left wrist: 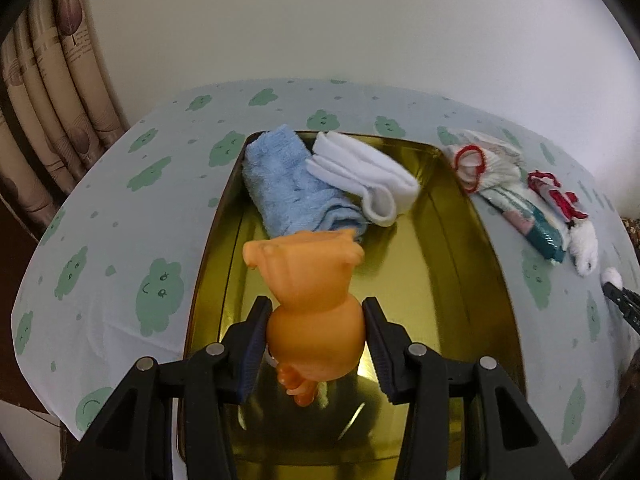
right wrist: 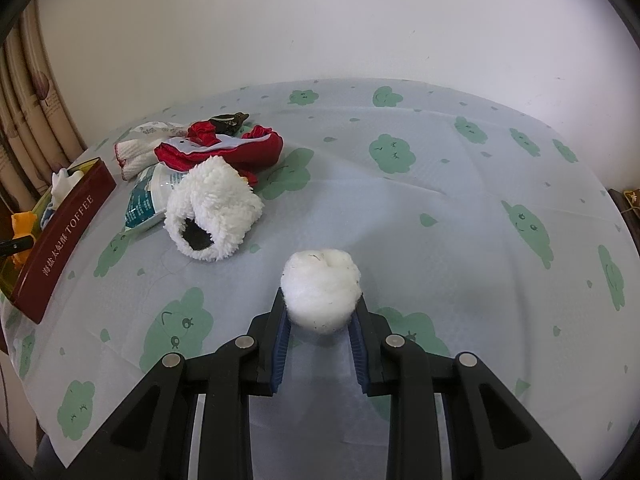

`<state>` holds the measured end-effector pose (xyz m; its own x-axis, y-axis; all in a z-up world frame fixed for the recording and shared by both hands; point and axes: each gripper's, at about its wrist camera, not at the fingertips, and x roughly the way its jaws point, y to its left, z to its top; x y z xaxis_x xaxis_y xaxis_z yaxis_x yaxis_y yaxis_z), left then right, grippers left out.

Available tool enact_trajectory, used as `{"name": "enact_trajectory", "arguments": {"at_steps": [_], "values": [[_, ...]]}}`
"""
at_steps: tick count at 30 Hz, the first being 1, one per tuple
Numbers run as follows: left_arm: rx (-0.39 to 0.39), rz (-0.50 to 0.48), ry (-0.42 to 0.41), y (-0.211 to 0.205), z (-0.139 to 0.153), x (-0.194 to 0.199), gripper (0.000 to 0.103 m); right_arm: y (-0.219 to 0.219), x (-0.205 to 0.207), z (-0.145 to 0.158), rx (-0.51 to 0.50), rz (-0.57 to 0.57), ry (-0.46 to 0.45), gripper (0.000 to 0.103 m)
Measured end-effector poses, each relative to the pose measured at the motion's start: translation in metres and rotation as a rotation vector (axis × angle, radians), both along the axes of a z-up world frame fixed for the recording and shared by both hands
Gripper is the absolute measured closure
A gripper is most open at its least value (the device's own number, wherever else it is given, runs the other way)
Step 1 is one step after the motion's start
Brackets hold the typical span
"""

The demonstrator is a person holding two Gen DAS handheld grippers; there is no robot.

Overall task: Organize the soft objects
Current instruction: 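Carry the orange toy into the tin tray and open the left gripper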

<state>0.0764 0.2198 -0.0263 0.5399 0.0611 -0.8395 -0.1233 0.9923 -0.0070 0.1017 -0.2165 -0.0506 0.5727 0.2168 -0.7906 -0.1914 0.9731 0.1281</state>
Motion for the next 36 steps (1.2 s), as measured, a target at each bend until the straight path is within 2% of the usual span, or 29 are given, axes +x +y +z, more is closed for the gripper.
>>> {"name": "enact_trajectory", "arguments": {"at_steps": [9,19,24,30,36], "values": [[0.032,0.015,0.013,0.006,-0.004,0.01,0.053,0.0,0.0,0.0,0.001,-0.001,0.0,0.077],[0.125,0.016,-0.004,0.002,0.001,0.009,0.048,0.0,0.0,0.0,0.002,-0.002,0.001,0.076],[0.094,0.043,-0.009,0.004,0.009,0.004,0.047,0.0,0.0,0.0,0.007,-0.002,0.001,0.076],[0.059,0.06,-0.091,-0.006,0.035,-0.021,0.047,-0.002,0.0,0.0,0.027,0.001,0.003,0.076],[-0.055,0.101,-0.159,-0.017,0.052,-0.063,0.046,-0.002,0.0,0.001,0.035,0.009,0.007,0.077]]}}
